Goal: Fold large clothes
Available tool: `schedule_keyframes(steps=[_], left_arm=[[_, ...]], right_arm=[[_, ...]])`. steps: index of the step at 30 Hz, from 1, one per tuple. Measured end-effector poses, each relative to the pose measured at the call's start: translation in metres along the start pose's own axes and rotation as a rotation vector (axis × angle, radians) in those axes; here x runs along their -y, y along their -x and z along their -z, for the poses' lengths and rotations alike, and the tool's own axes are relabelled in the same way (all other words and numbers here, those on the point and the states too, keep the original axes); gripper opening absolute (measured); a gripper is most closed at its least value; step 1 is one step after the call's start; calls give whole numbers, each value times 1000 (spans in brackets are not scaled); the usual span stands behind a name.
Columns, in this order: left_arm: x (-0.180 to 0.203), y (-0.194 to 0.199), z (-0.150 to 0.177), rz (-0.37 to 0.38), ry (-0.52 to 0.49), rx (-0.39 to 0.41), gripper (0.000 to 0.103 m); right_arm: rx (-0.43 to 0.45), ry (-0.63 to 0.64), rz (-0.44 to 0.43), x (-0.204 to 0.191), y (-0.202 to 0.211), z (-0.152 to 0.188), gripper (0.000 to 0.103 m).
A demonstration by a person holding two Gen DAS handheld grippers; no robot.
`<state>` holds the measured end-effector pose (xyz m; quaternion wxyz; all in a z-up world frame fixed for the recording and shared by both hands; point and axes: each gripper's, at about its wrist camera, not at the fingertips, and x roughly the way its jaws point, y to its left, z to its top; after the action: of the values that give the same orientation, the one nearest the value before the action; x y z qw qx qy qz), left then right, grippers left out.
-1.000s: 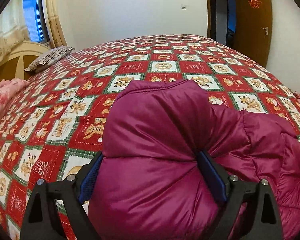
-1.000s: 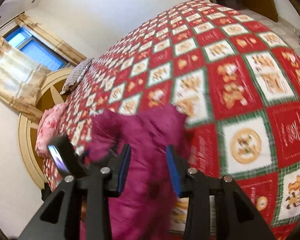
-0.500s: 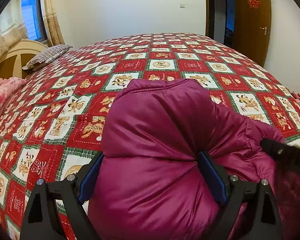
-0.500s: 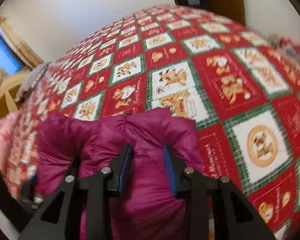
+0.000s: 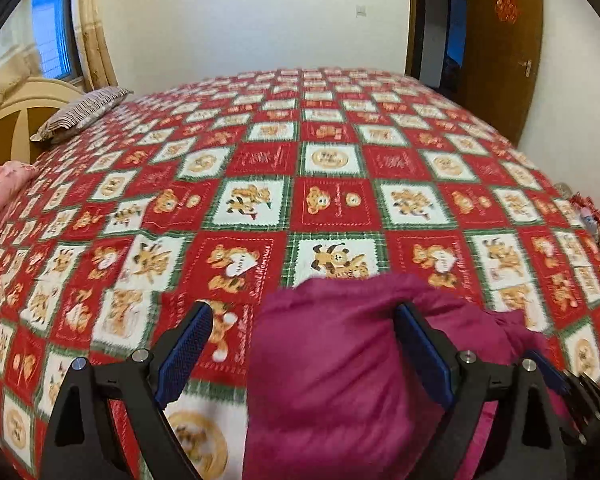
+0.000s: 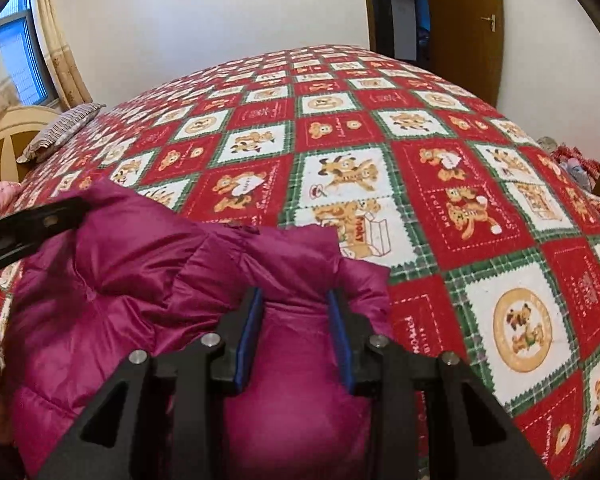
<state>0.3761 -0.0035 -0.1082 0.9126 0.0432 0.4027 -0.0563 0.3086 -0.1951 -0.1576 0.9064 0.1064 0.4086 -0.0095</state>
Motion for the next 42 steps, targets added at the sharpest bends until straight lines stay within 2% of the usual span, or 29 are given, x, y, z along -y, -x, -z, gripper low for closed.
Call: schedule_keyframes(steps=[4, 11, 16, 18, 20, 23, 27, 31, 34, 36, 39, 42], left_arm=[[2, -32, 4, 14, 22, -75, 93], [7, -49, 12, -5, 25, -88, 94], [5, -51, 10, 9, 33, -108, 94], [2, -44, 8, 24, 33, -122, 94], [-6, -22, 7, 70, 34, -120, 94], [-18, 28, 14, 90, 5, -53, 94], [-32, 84, 41, 81, -54, 32, 94], [-38, 95, 70, 51, -15, 9, 94], [-29, 86, 85, 54, 5, -28, 94], [-23, 80, 91, 38, 5, -41, 94], [-17, 82, 94, 1, -5, -22, 94], [-16, 80, 95, -2, -9, -25, 94]], right_arm=[[-4, -15, -22, 4, -1, 0, 37], [-4, -28, -45, 6, -6, -1, 37], [-9, -36, -61, 8, -7, -1, 37], [-14, -29, -62, 8, -6, -2, 37], [-23, -9, -65, 7, -3, -3, 37], [-29, -24, -129, 19, 15, -7, 38], [68, -36, -147, 28, 71, -3, 38], [112, -16, -209, 10, 130, 21, 40], [138, 18, -217, -17, 153, 48, 45], [121, 40, -213, -29, 152, 64, 45], [71, 91, -160, -38, 133, 85, 45], [30, 74, -154, -33, 111, 97, 45]])
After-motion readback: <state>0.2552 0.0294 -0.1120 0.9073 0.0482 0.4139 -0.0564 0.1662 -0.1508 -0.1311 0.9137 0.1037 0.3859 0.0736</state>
